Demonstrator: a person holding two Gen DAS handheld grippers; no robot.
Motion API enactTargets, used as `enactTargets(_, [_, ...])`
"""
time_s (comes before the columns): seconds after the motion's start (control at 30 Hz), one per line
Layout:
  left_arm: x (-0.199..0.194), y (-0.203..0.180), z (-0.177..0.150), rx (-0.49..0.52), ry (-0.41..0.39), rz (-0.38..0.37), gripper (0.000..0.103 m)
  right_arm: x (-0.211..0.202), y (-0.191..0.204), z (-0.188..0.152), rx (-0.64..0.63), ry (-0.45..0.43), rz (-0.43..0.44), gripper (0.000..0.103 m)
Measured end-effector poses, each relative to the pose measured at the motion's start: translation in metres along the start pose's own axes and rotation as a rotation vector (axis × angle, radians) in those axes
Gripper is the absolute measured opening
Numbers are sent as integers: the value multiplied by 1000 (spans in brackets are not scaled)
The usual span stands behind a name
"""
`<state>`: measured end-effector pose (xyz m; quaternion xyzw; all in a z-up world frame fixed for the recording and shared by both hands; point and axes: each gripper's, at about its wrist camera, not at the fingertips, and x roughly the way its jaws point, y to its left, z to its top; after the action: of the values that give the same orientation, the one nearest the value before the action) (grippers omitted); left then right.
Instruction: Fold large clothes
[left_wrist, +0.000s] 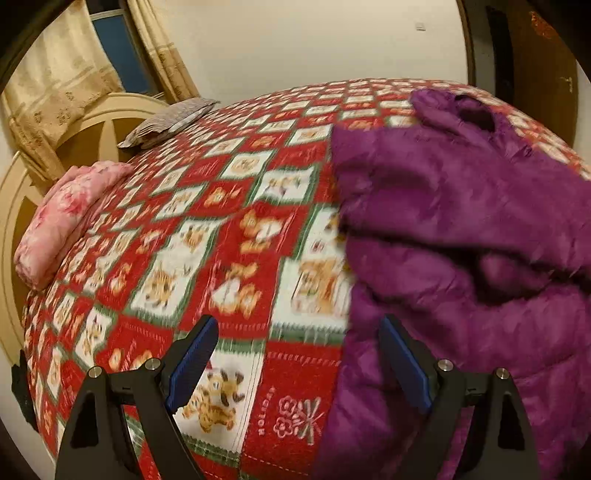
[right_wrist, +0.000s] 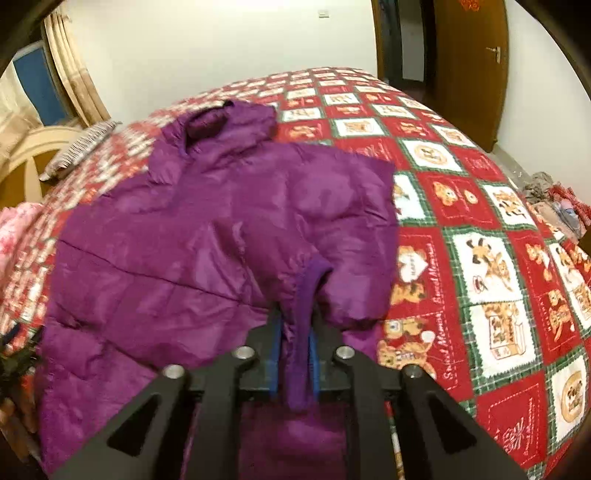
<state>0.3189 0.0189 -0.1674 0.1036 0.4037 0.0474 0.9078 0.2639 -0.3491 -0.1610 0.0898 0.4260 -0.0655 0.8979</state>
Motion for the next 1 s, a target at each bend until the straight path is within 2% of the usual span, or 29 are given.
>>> enactTargets(0.03, [-7, 0, 9, 4, -20, -2, 89, -5, -5, 0, 19, -29, -24, 51])
enactTargets(0.1, [-20, -3, 33, 10, -69, -13, 89, -16, -13, 5, 71, -53, -52, 50])
enactTargets(0.17, [-27, -9, 57, 4, -115, -25, 89, -32, -12, 9, 92, -114, -84, 50])
enactTargets(0.27, [-17, -28, 87, -3, -151, -55, 89, -44, 16, 21, 35, -186, -79, 50])
enactTargets(0.33, [2, -45, 96, 4, -155, -32, 89, -43, 33, 28, 0, -195, -74, 50])
enactTargets(0.47, [53, -69, 95, 4, -68, -21, 89, -11, 56, 33, -46, -147, 6, 48])
enactTargets(0.53, [70, -76, 89, 3, -36, -17, 89, 14, 57, 31, -59, -97, -4, 47])
enactTargets(0.67, [80, -83, 80, 4, -27, -28, 89, 44, 42, 19, -36, -56, -32, 38])
enactTargets(1.0, [88, -86, 75, -11, -26, -23, 92, 48, 43, 10, -58, -87, -39, 38])
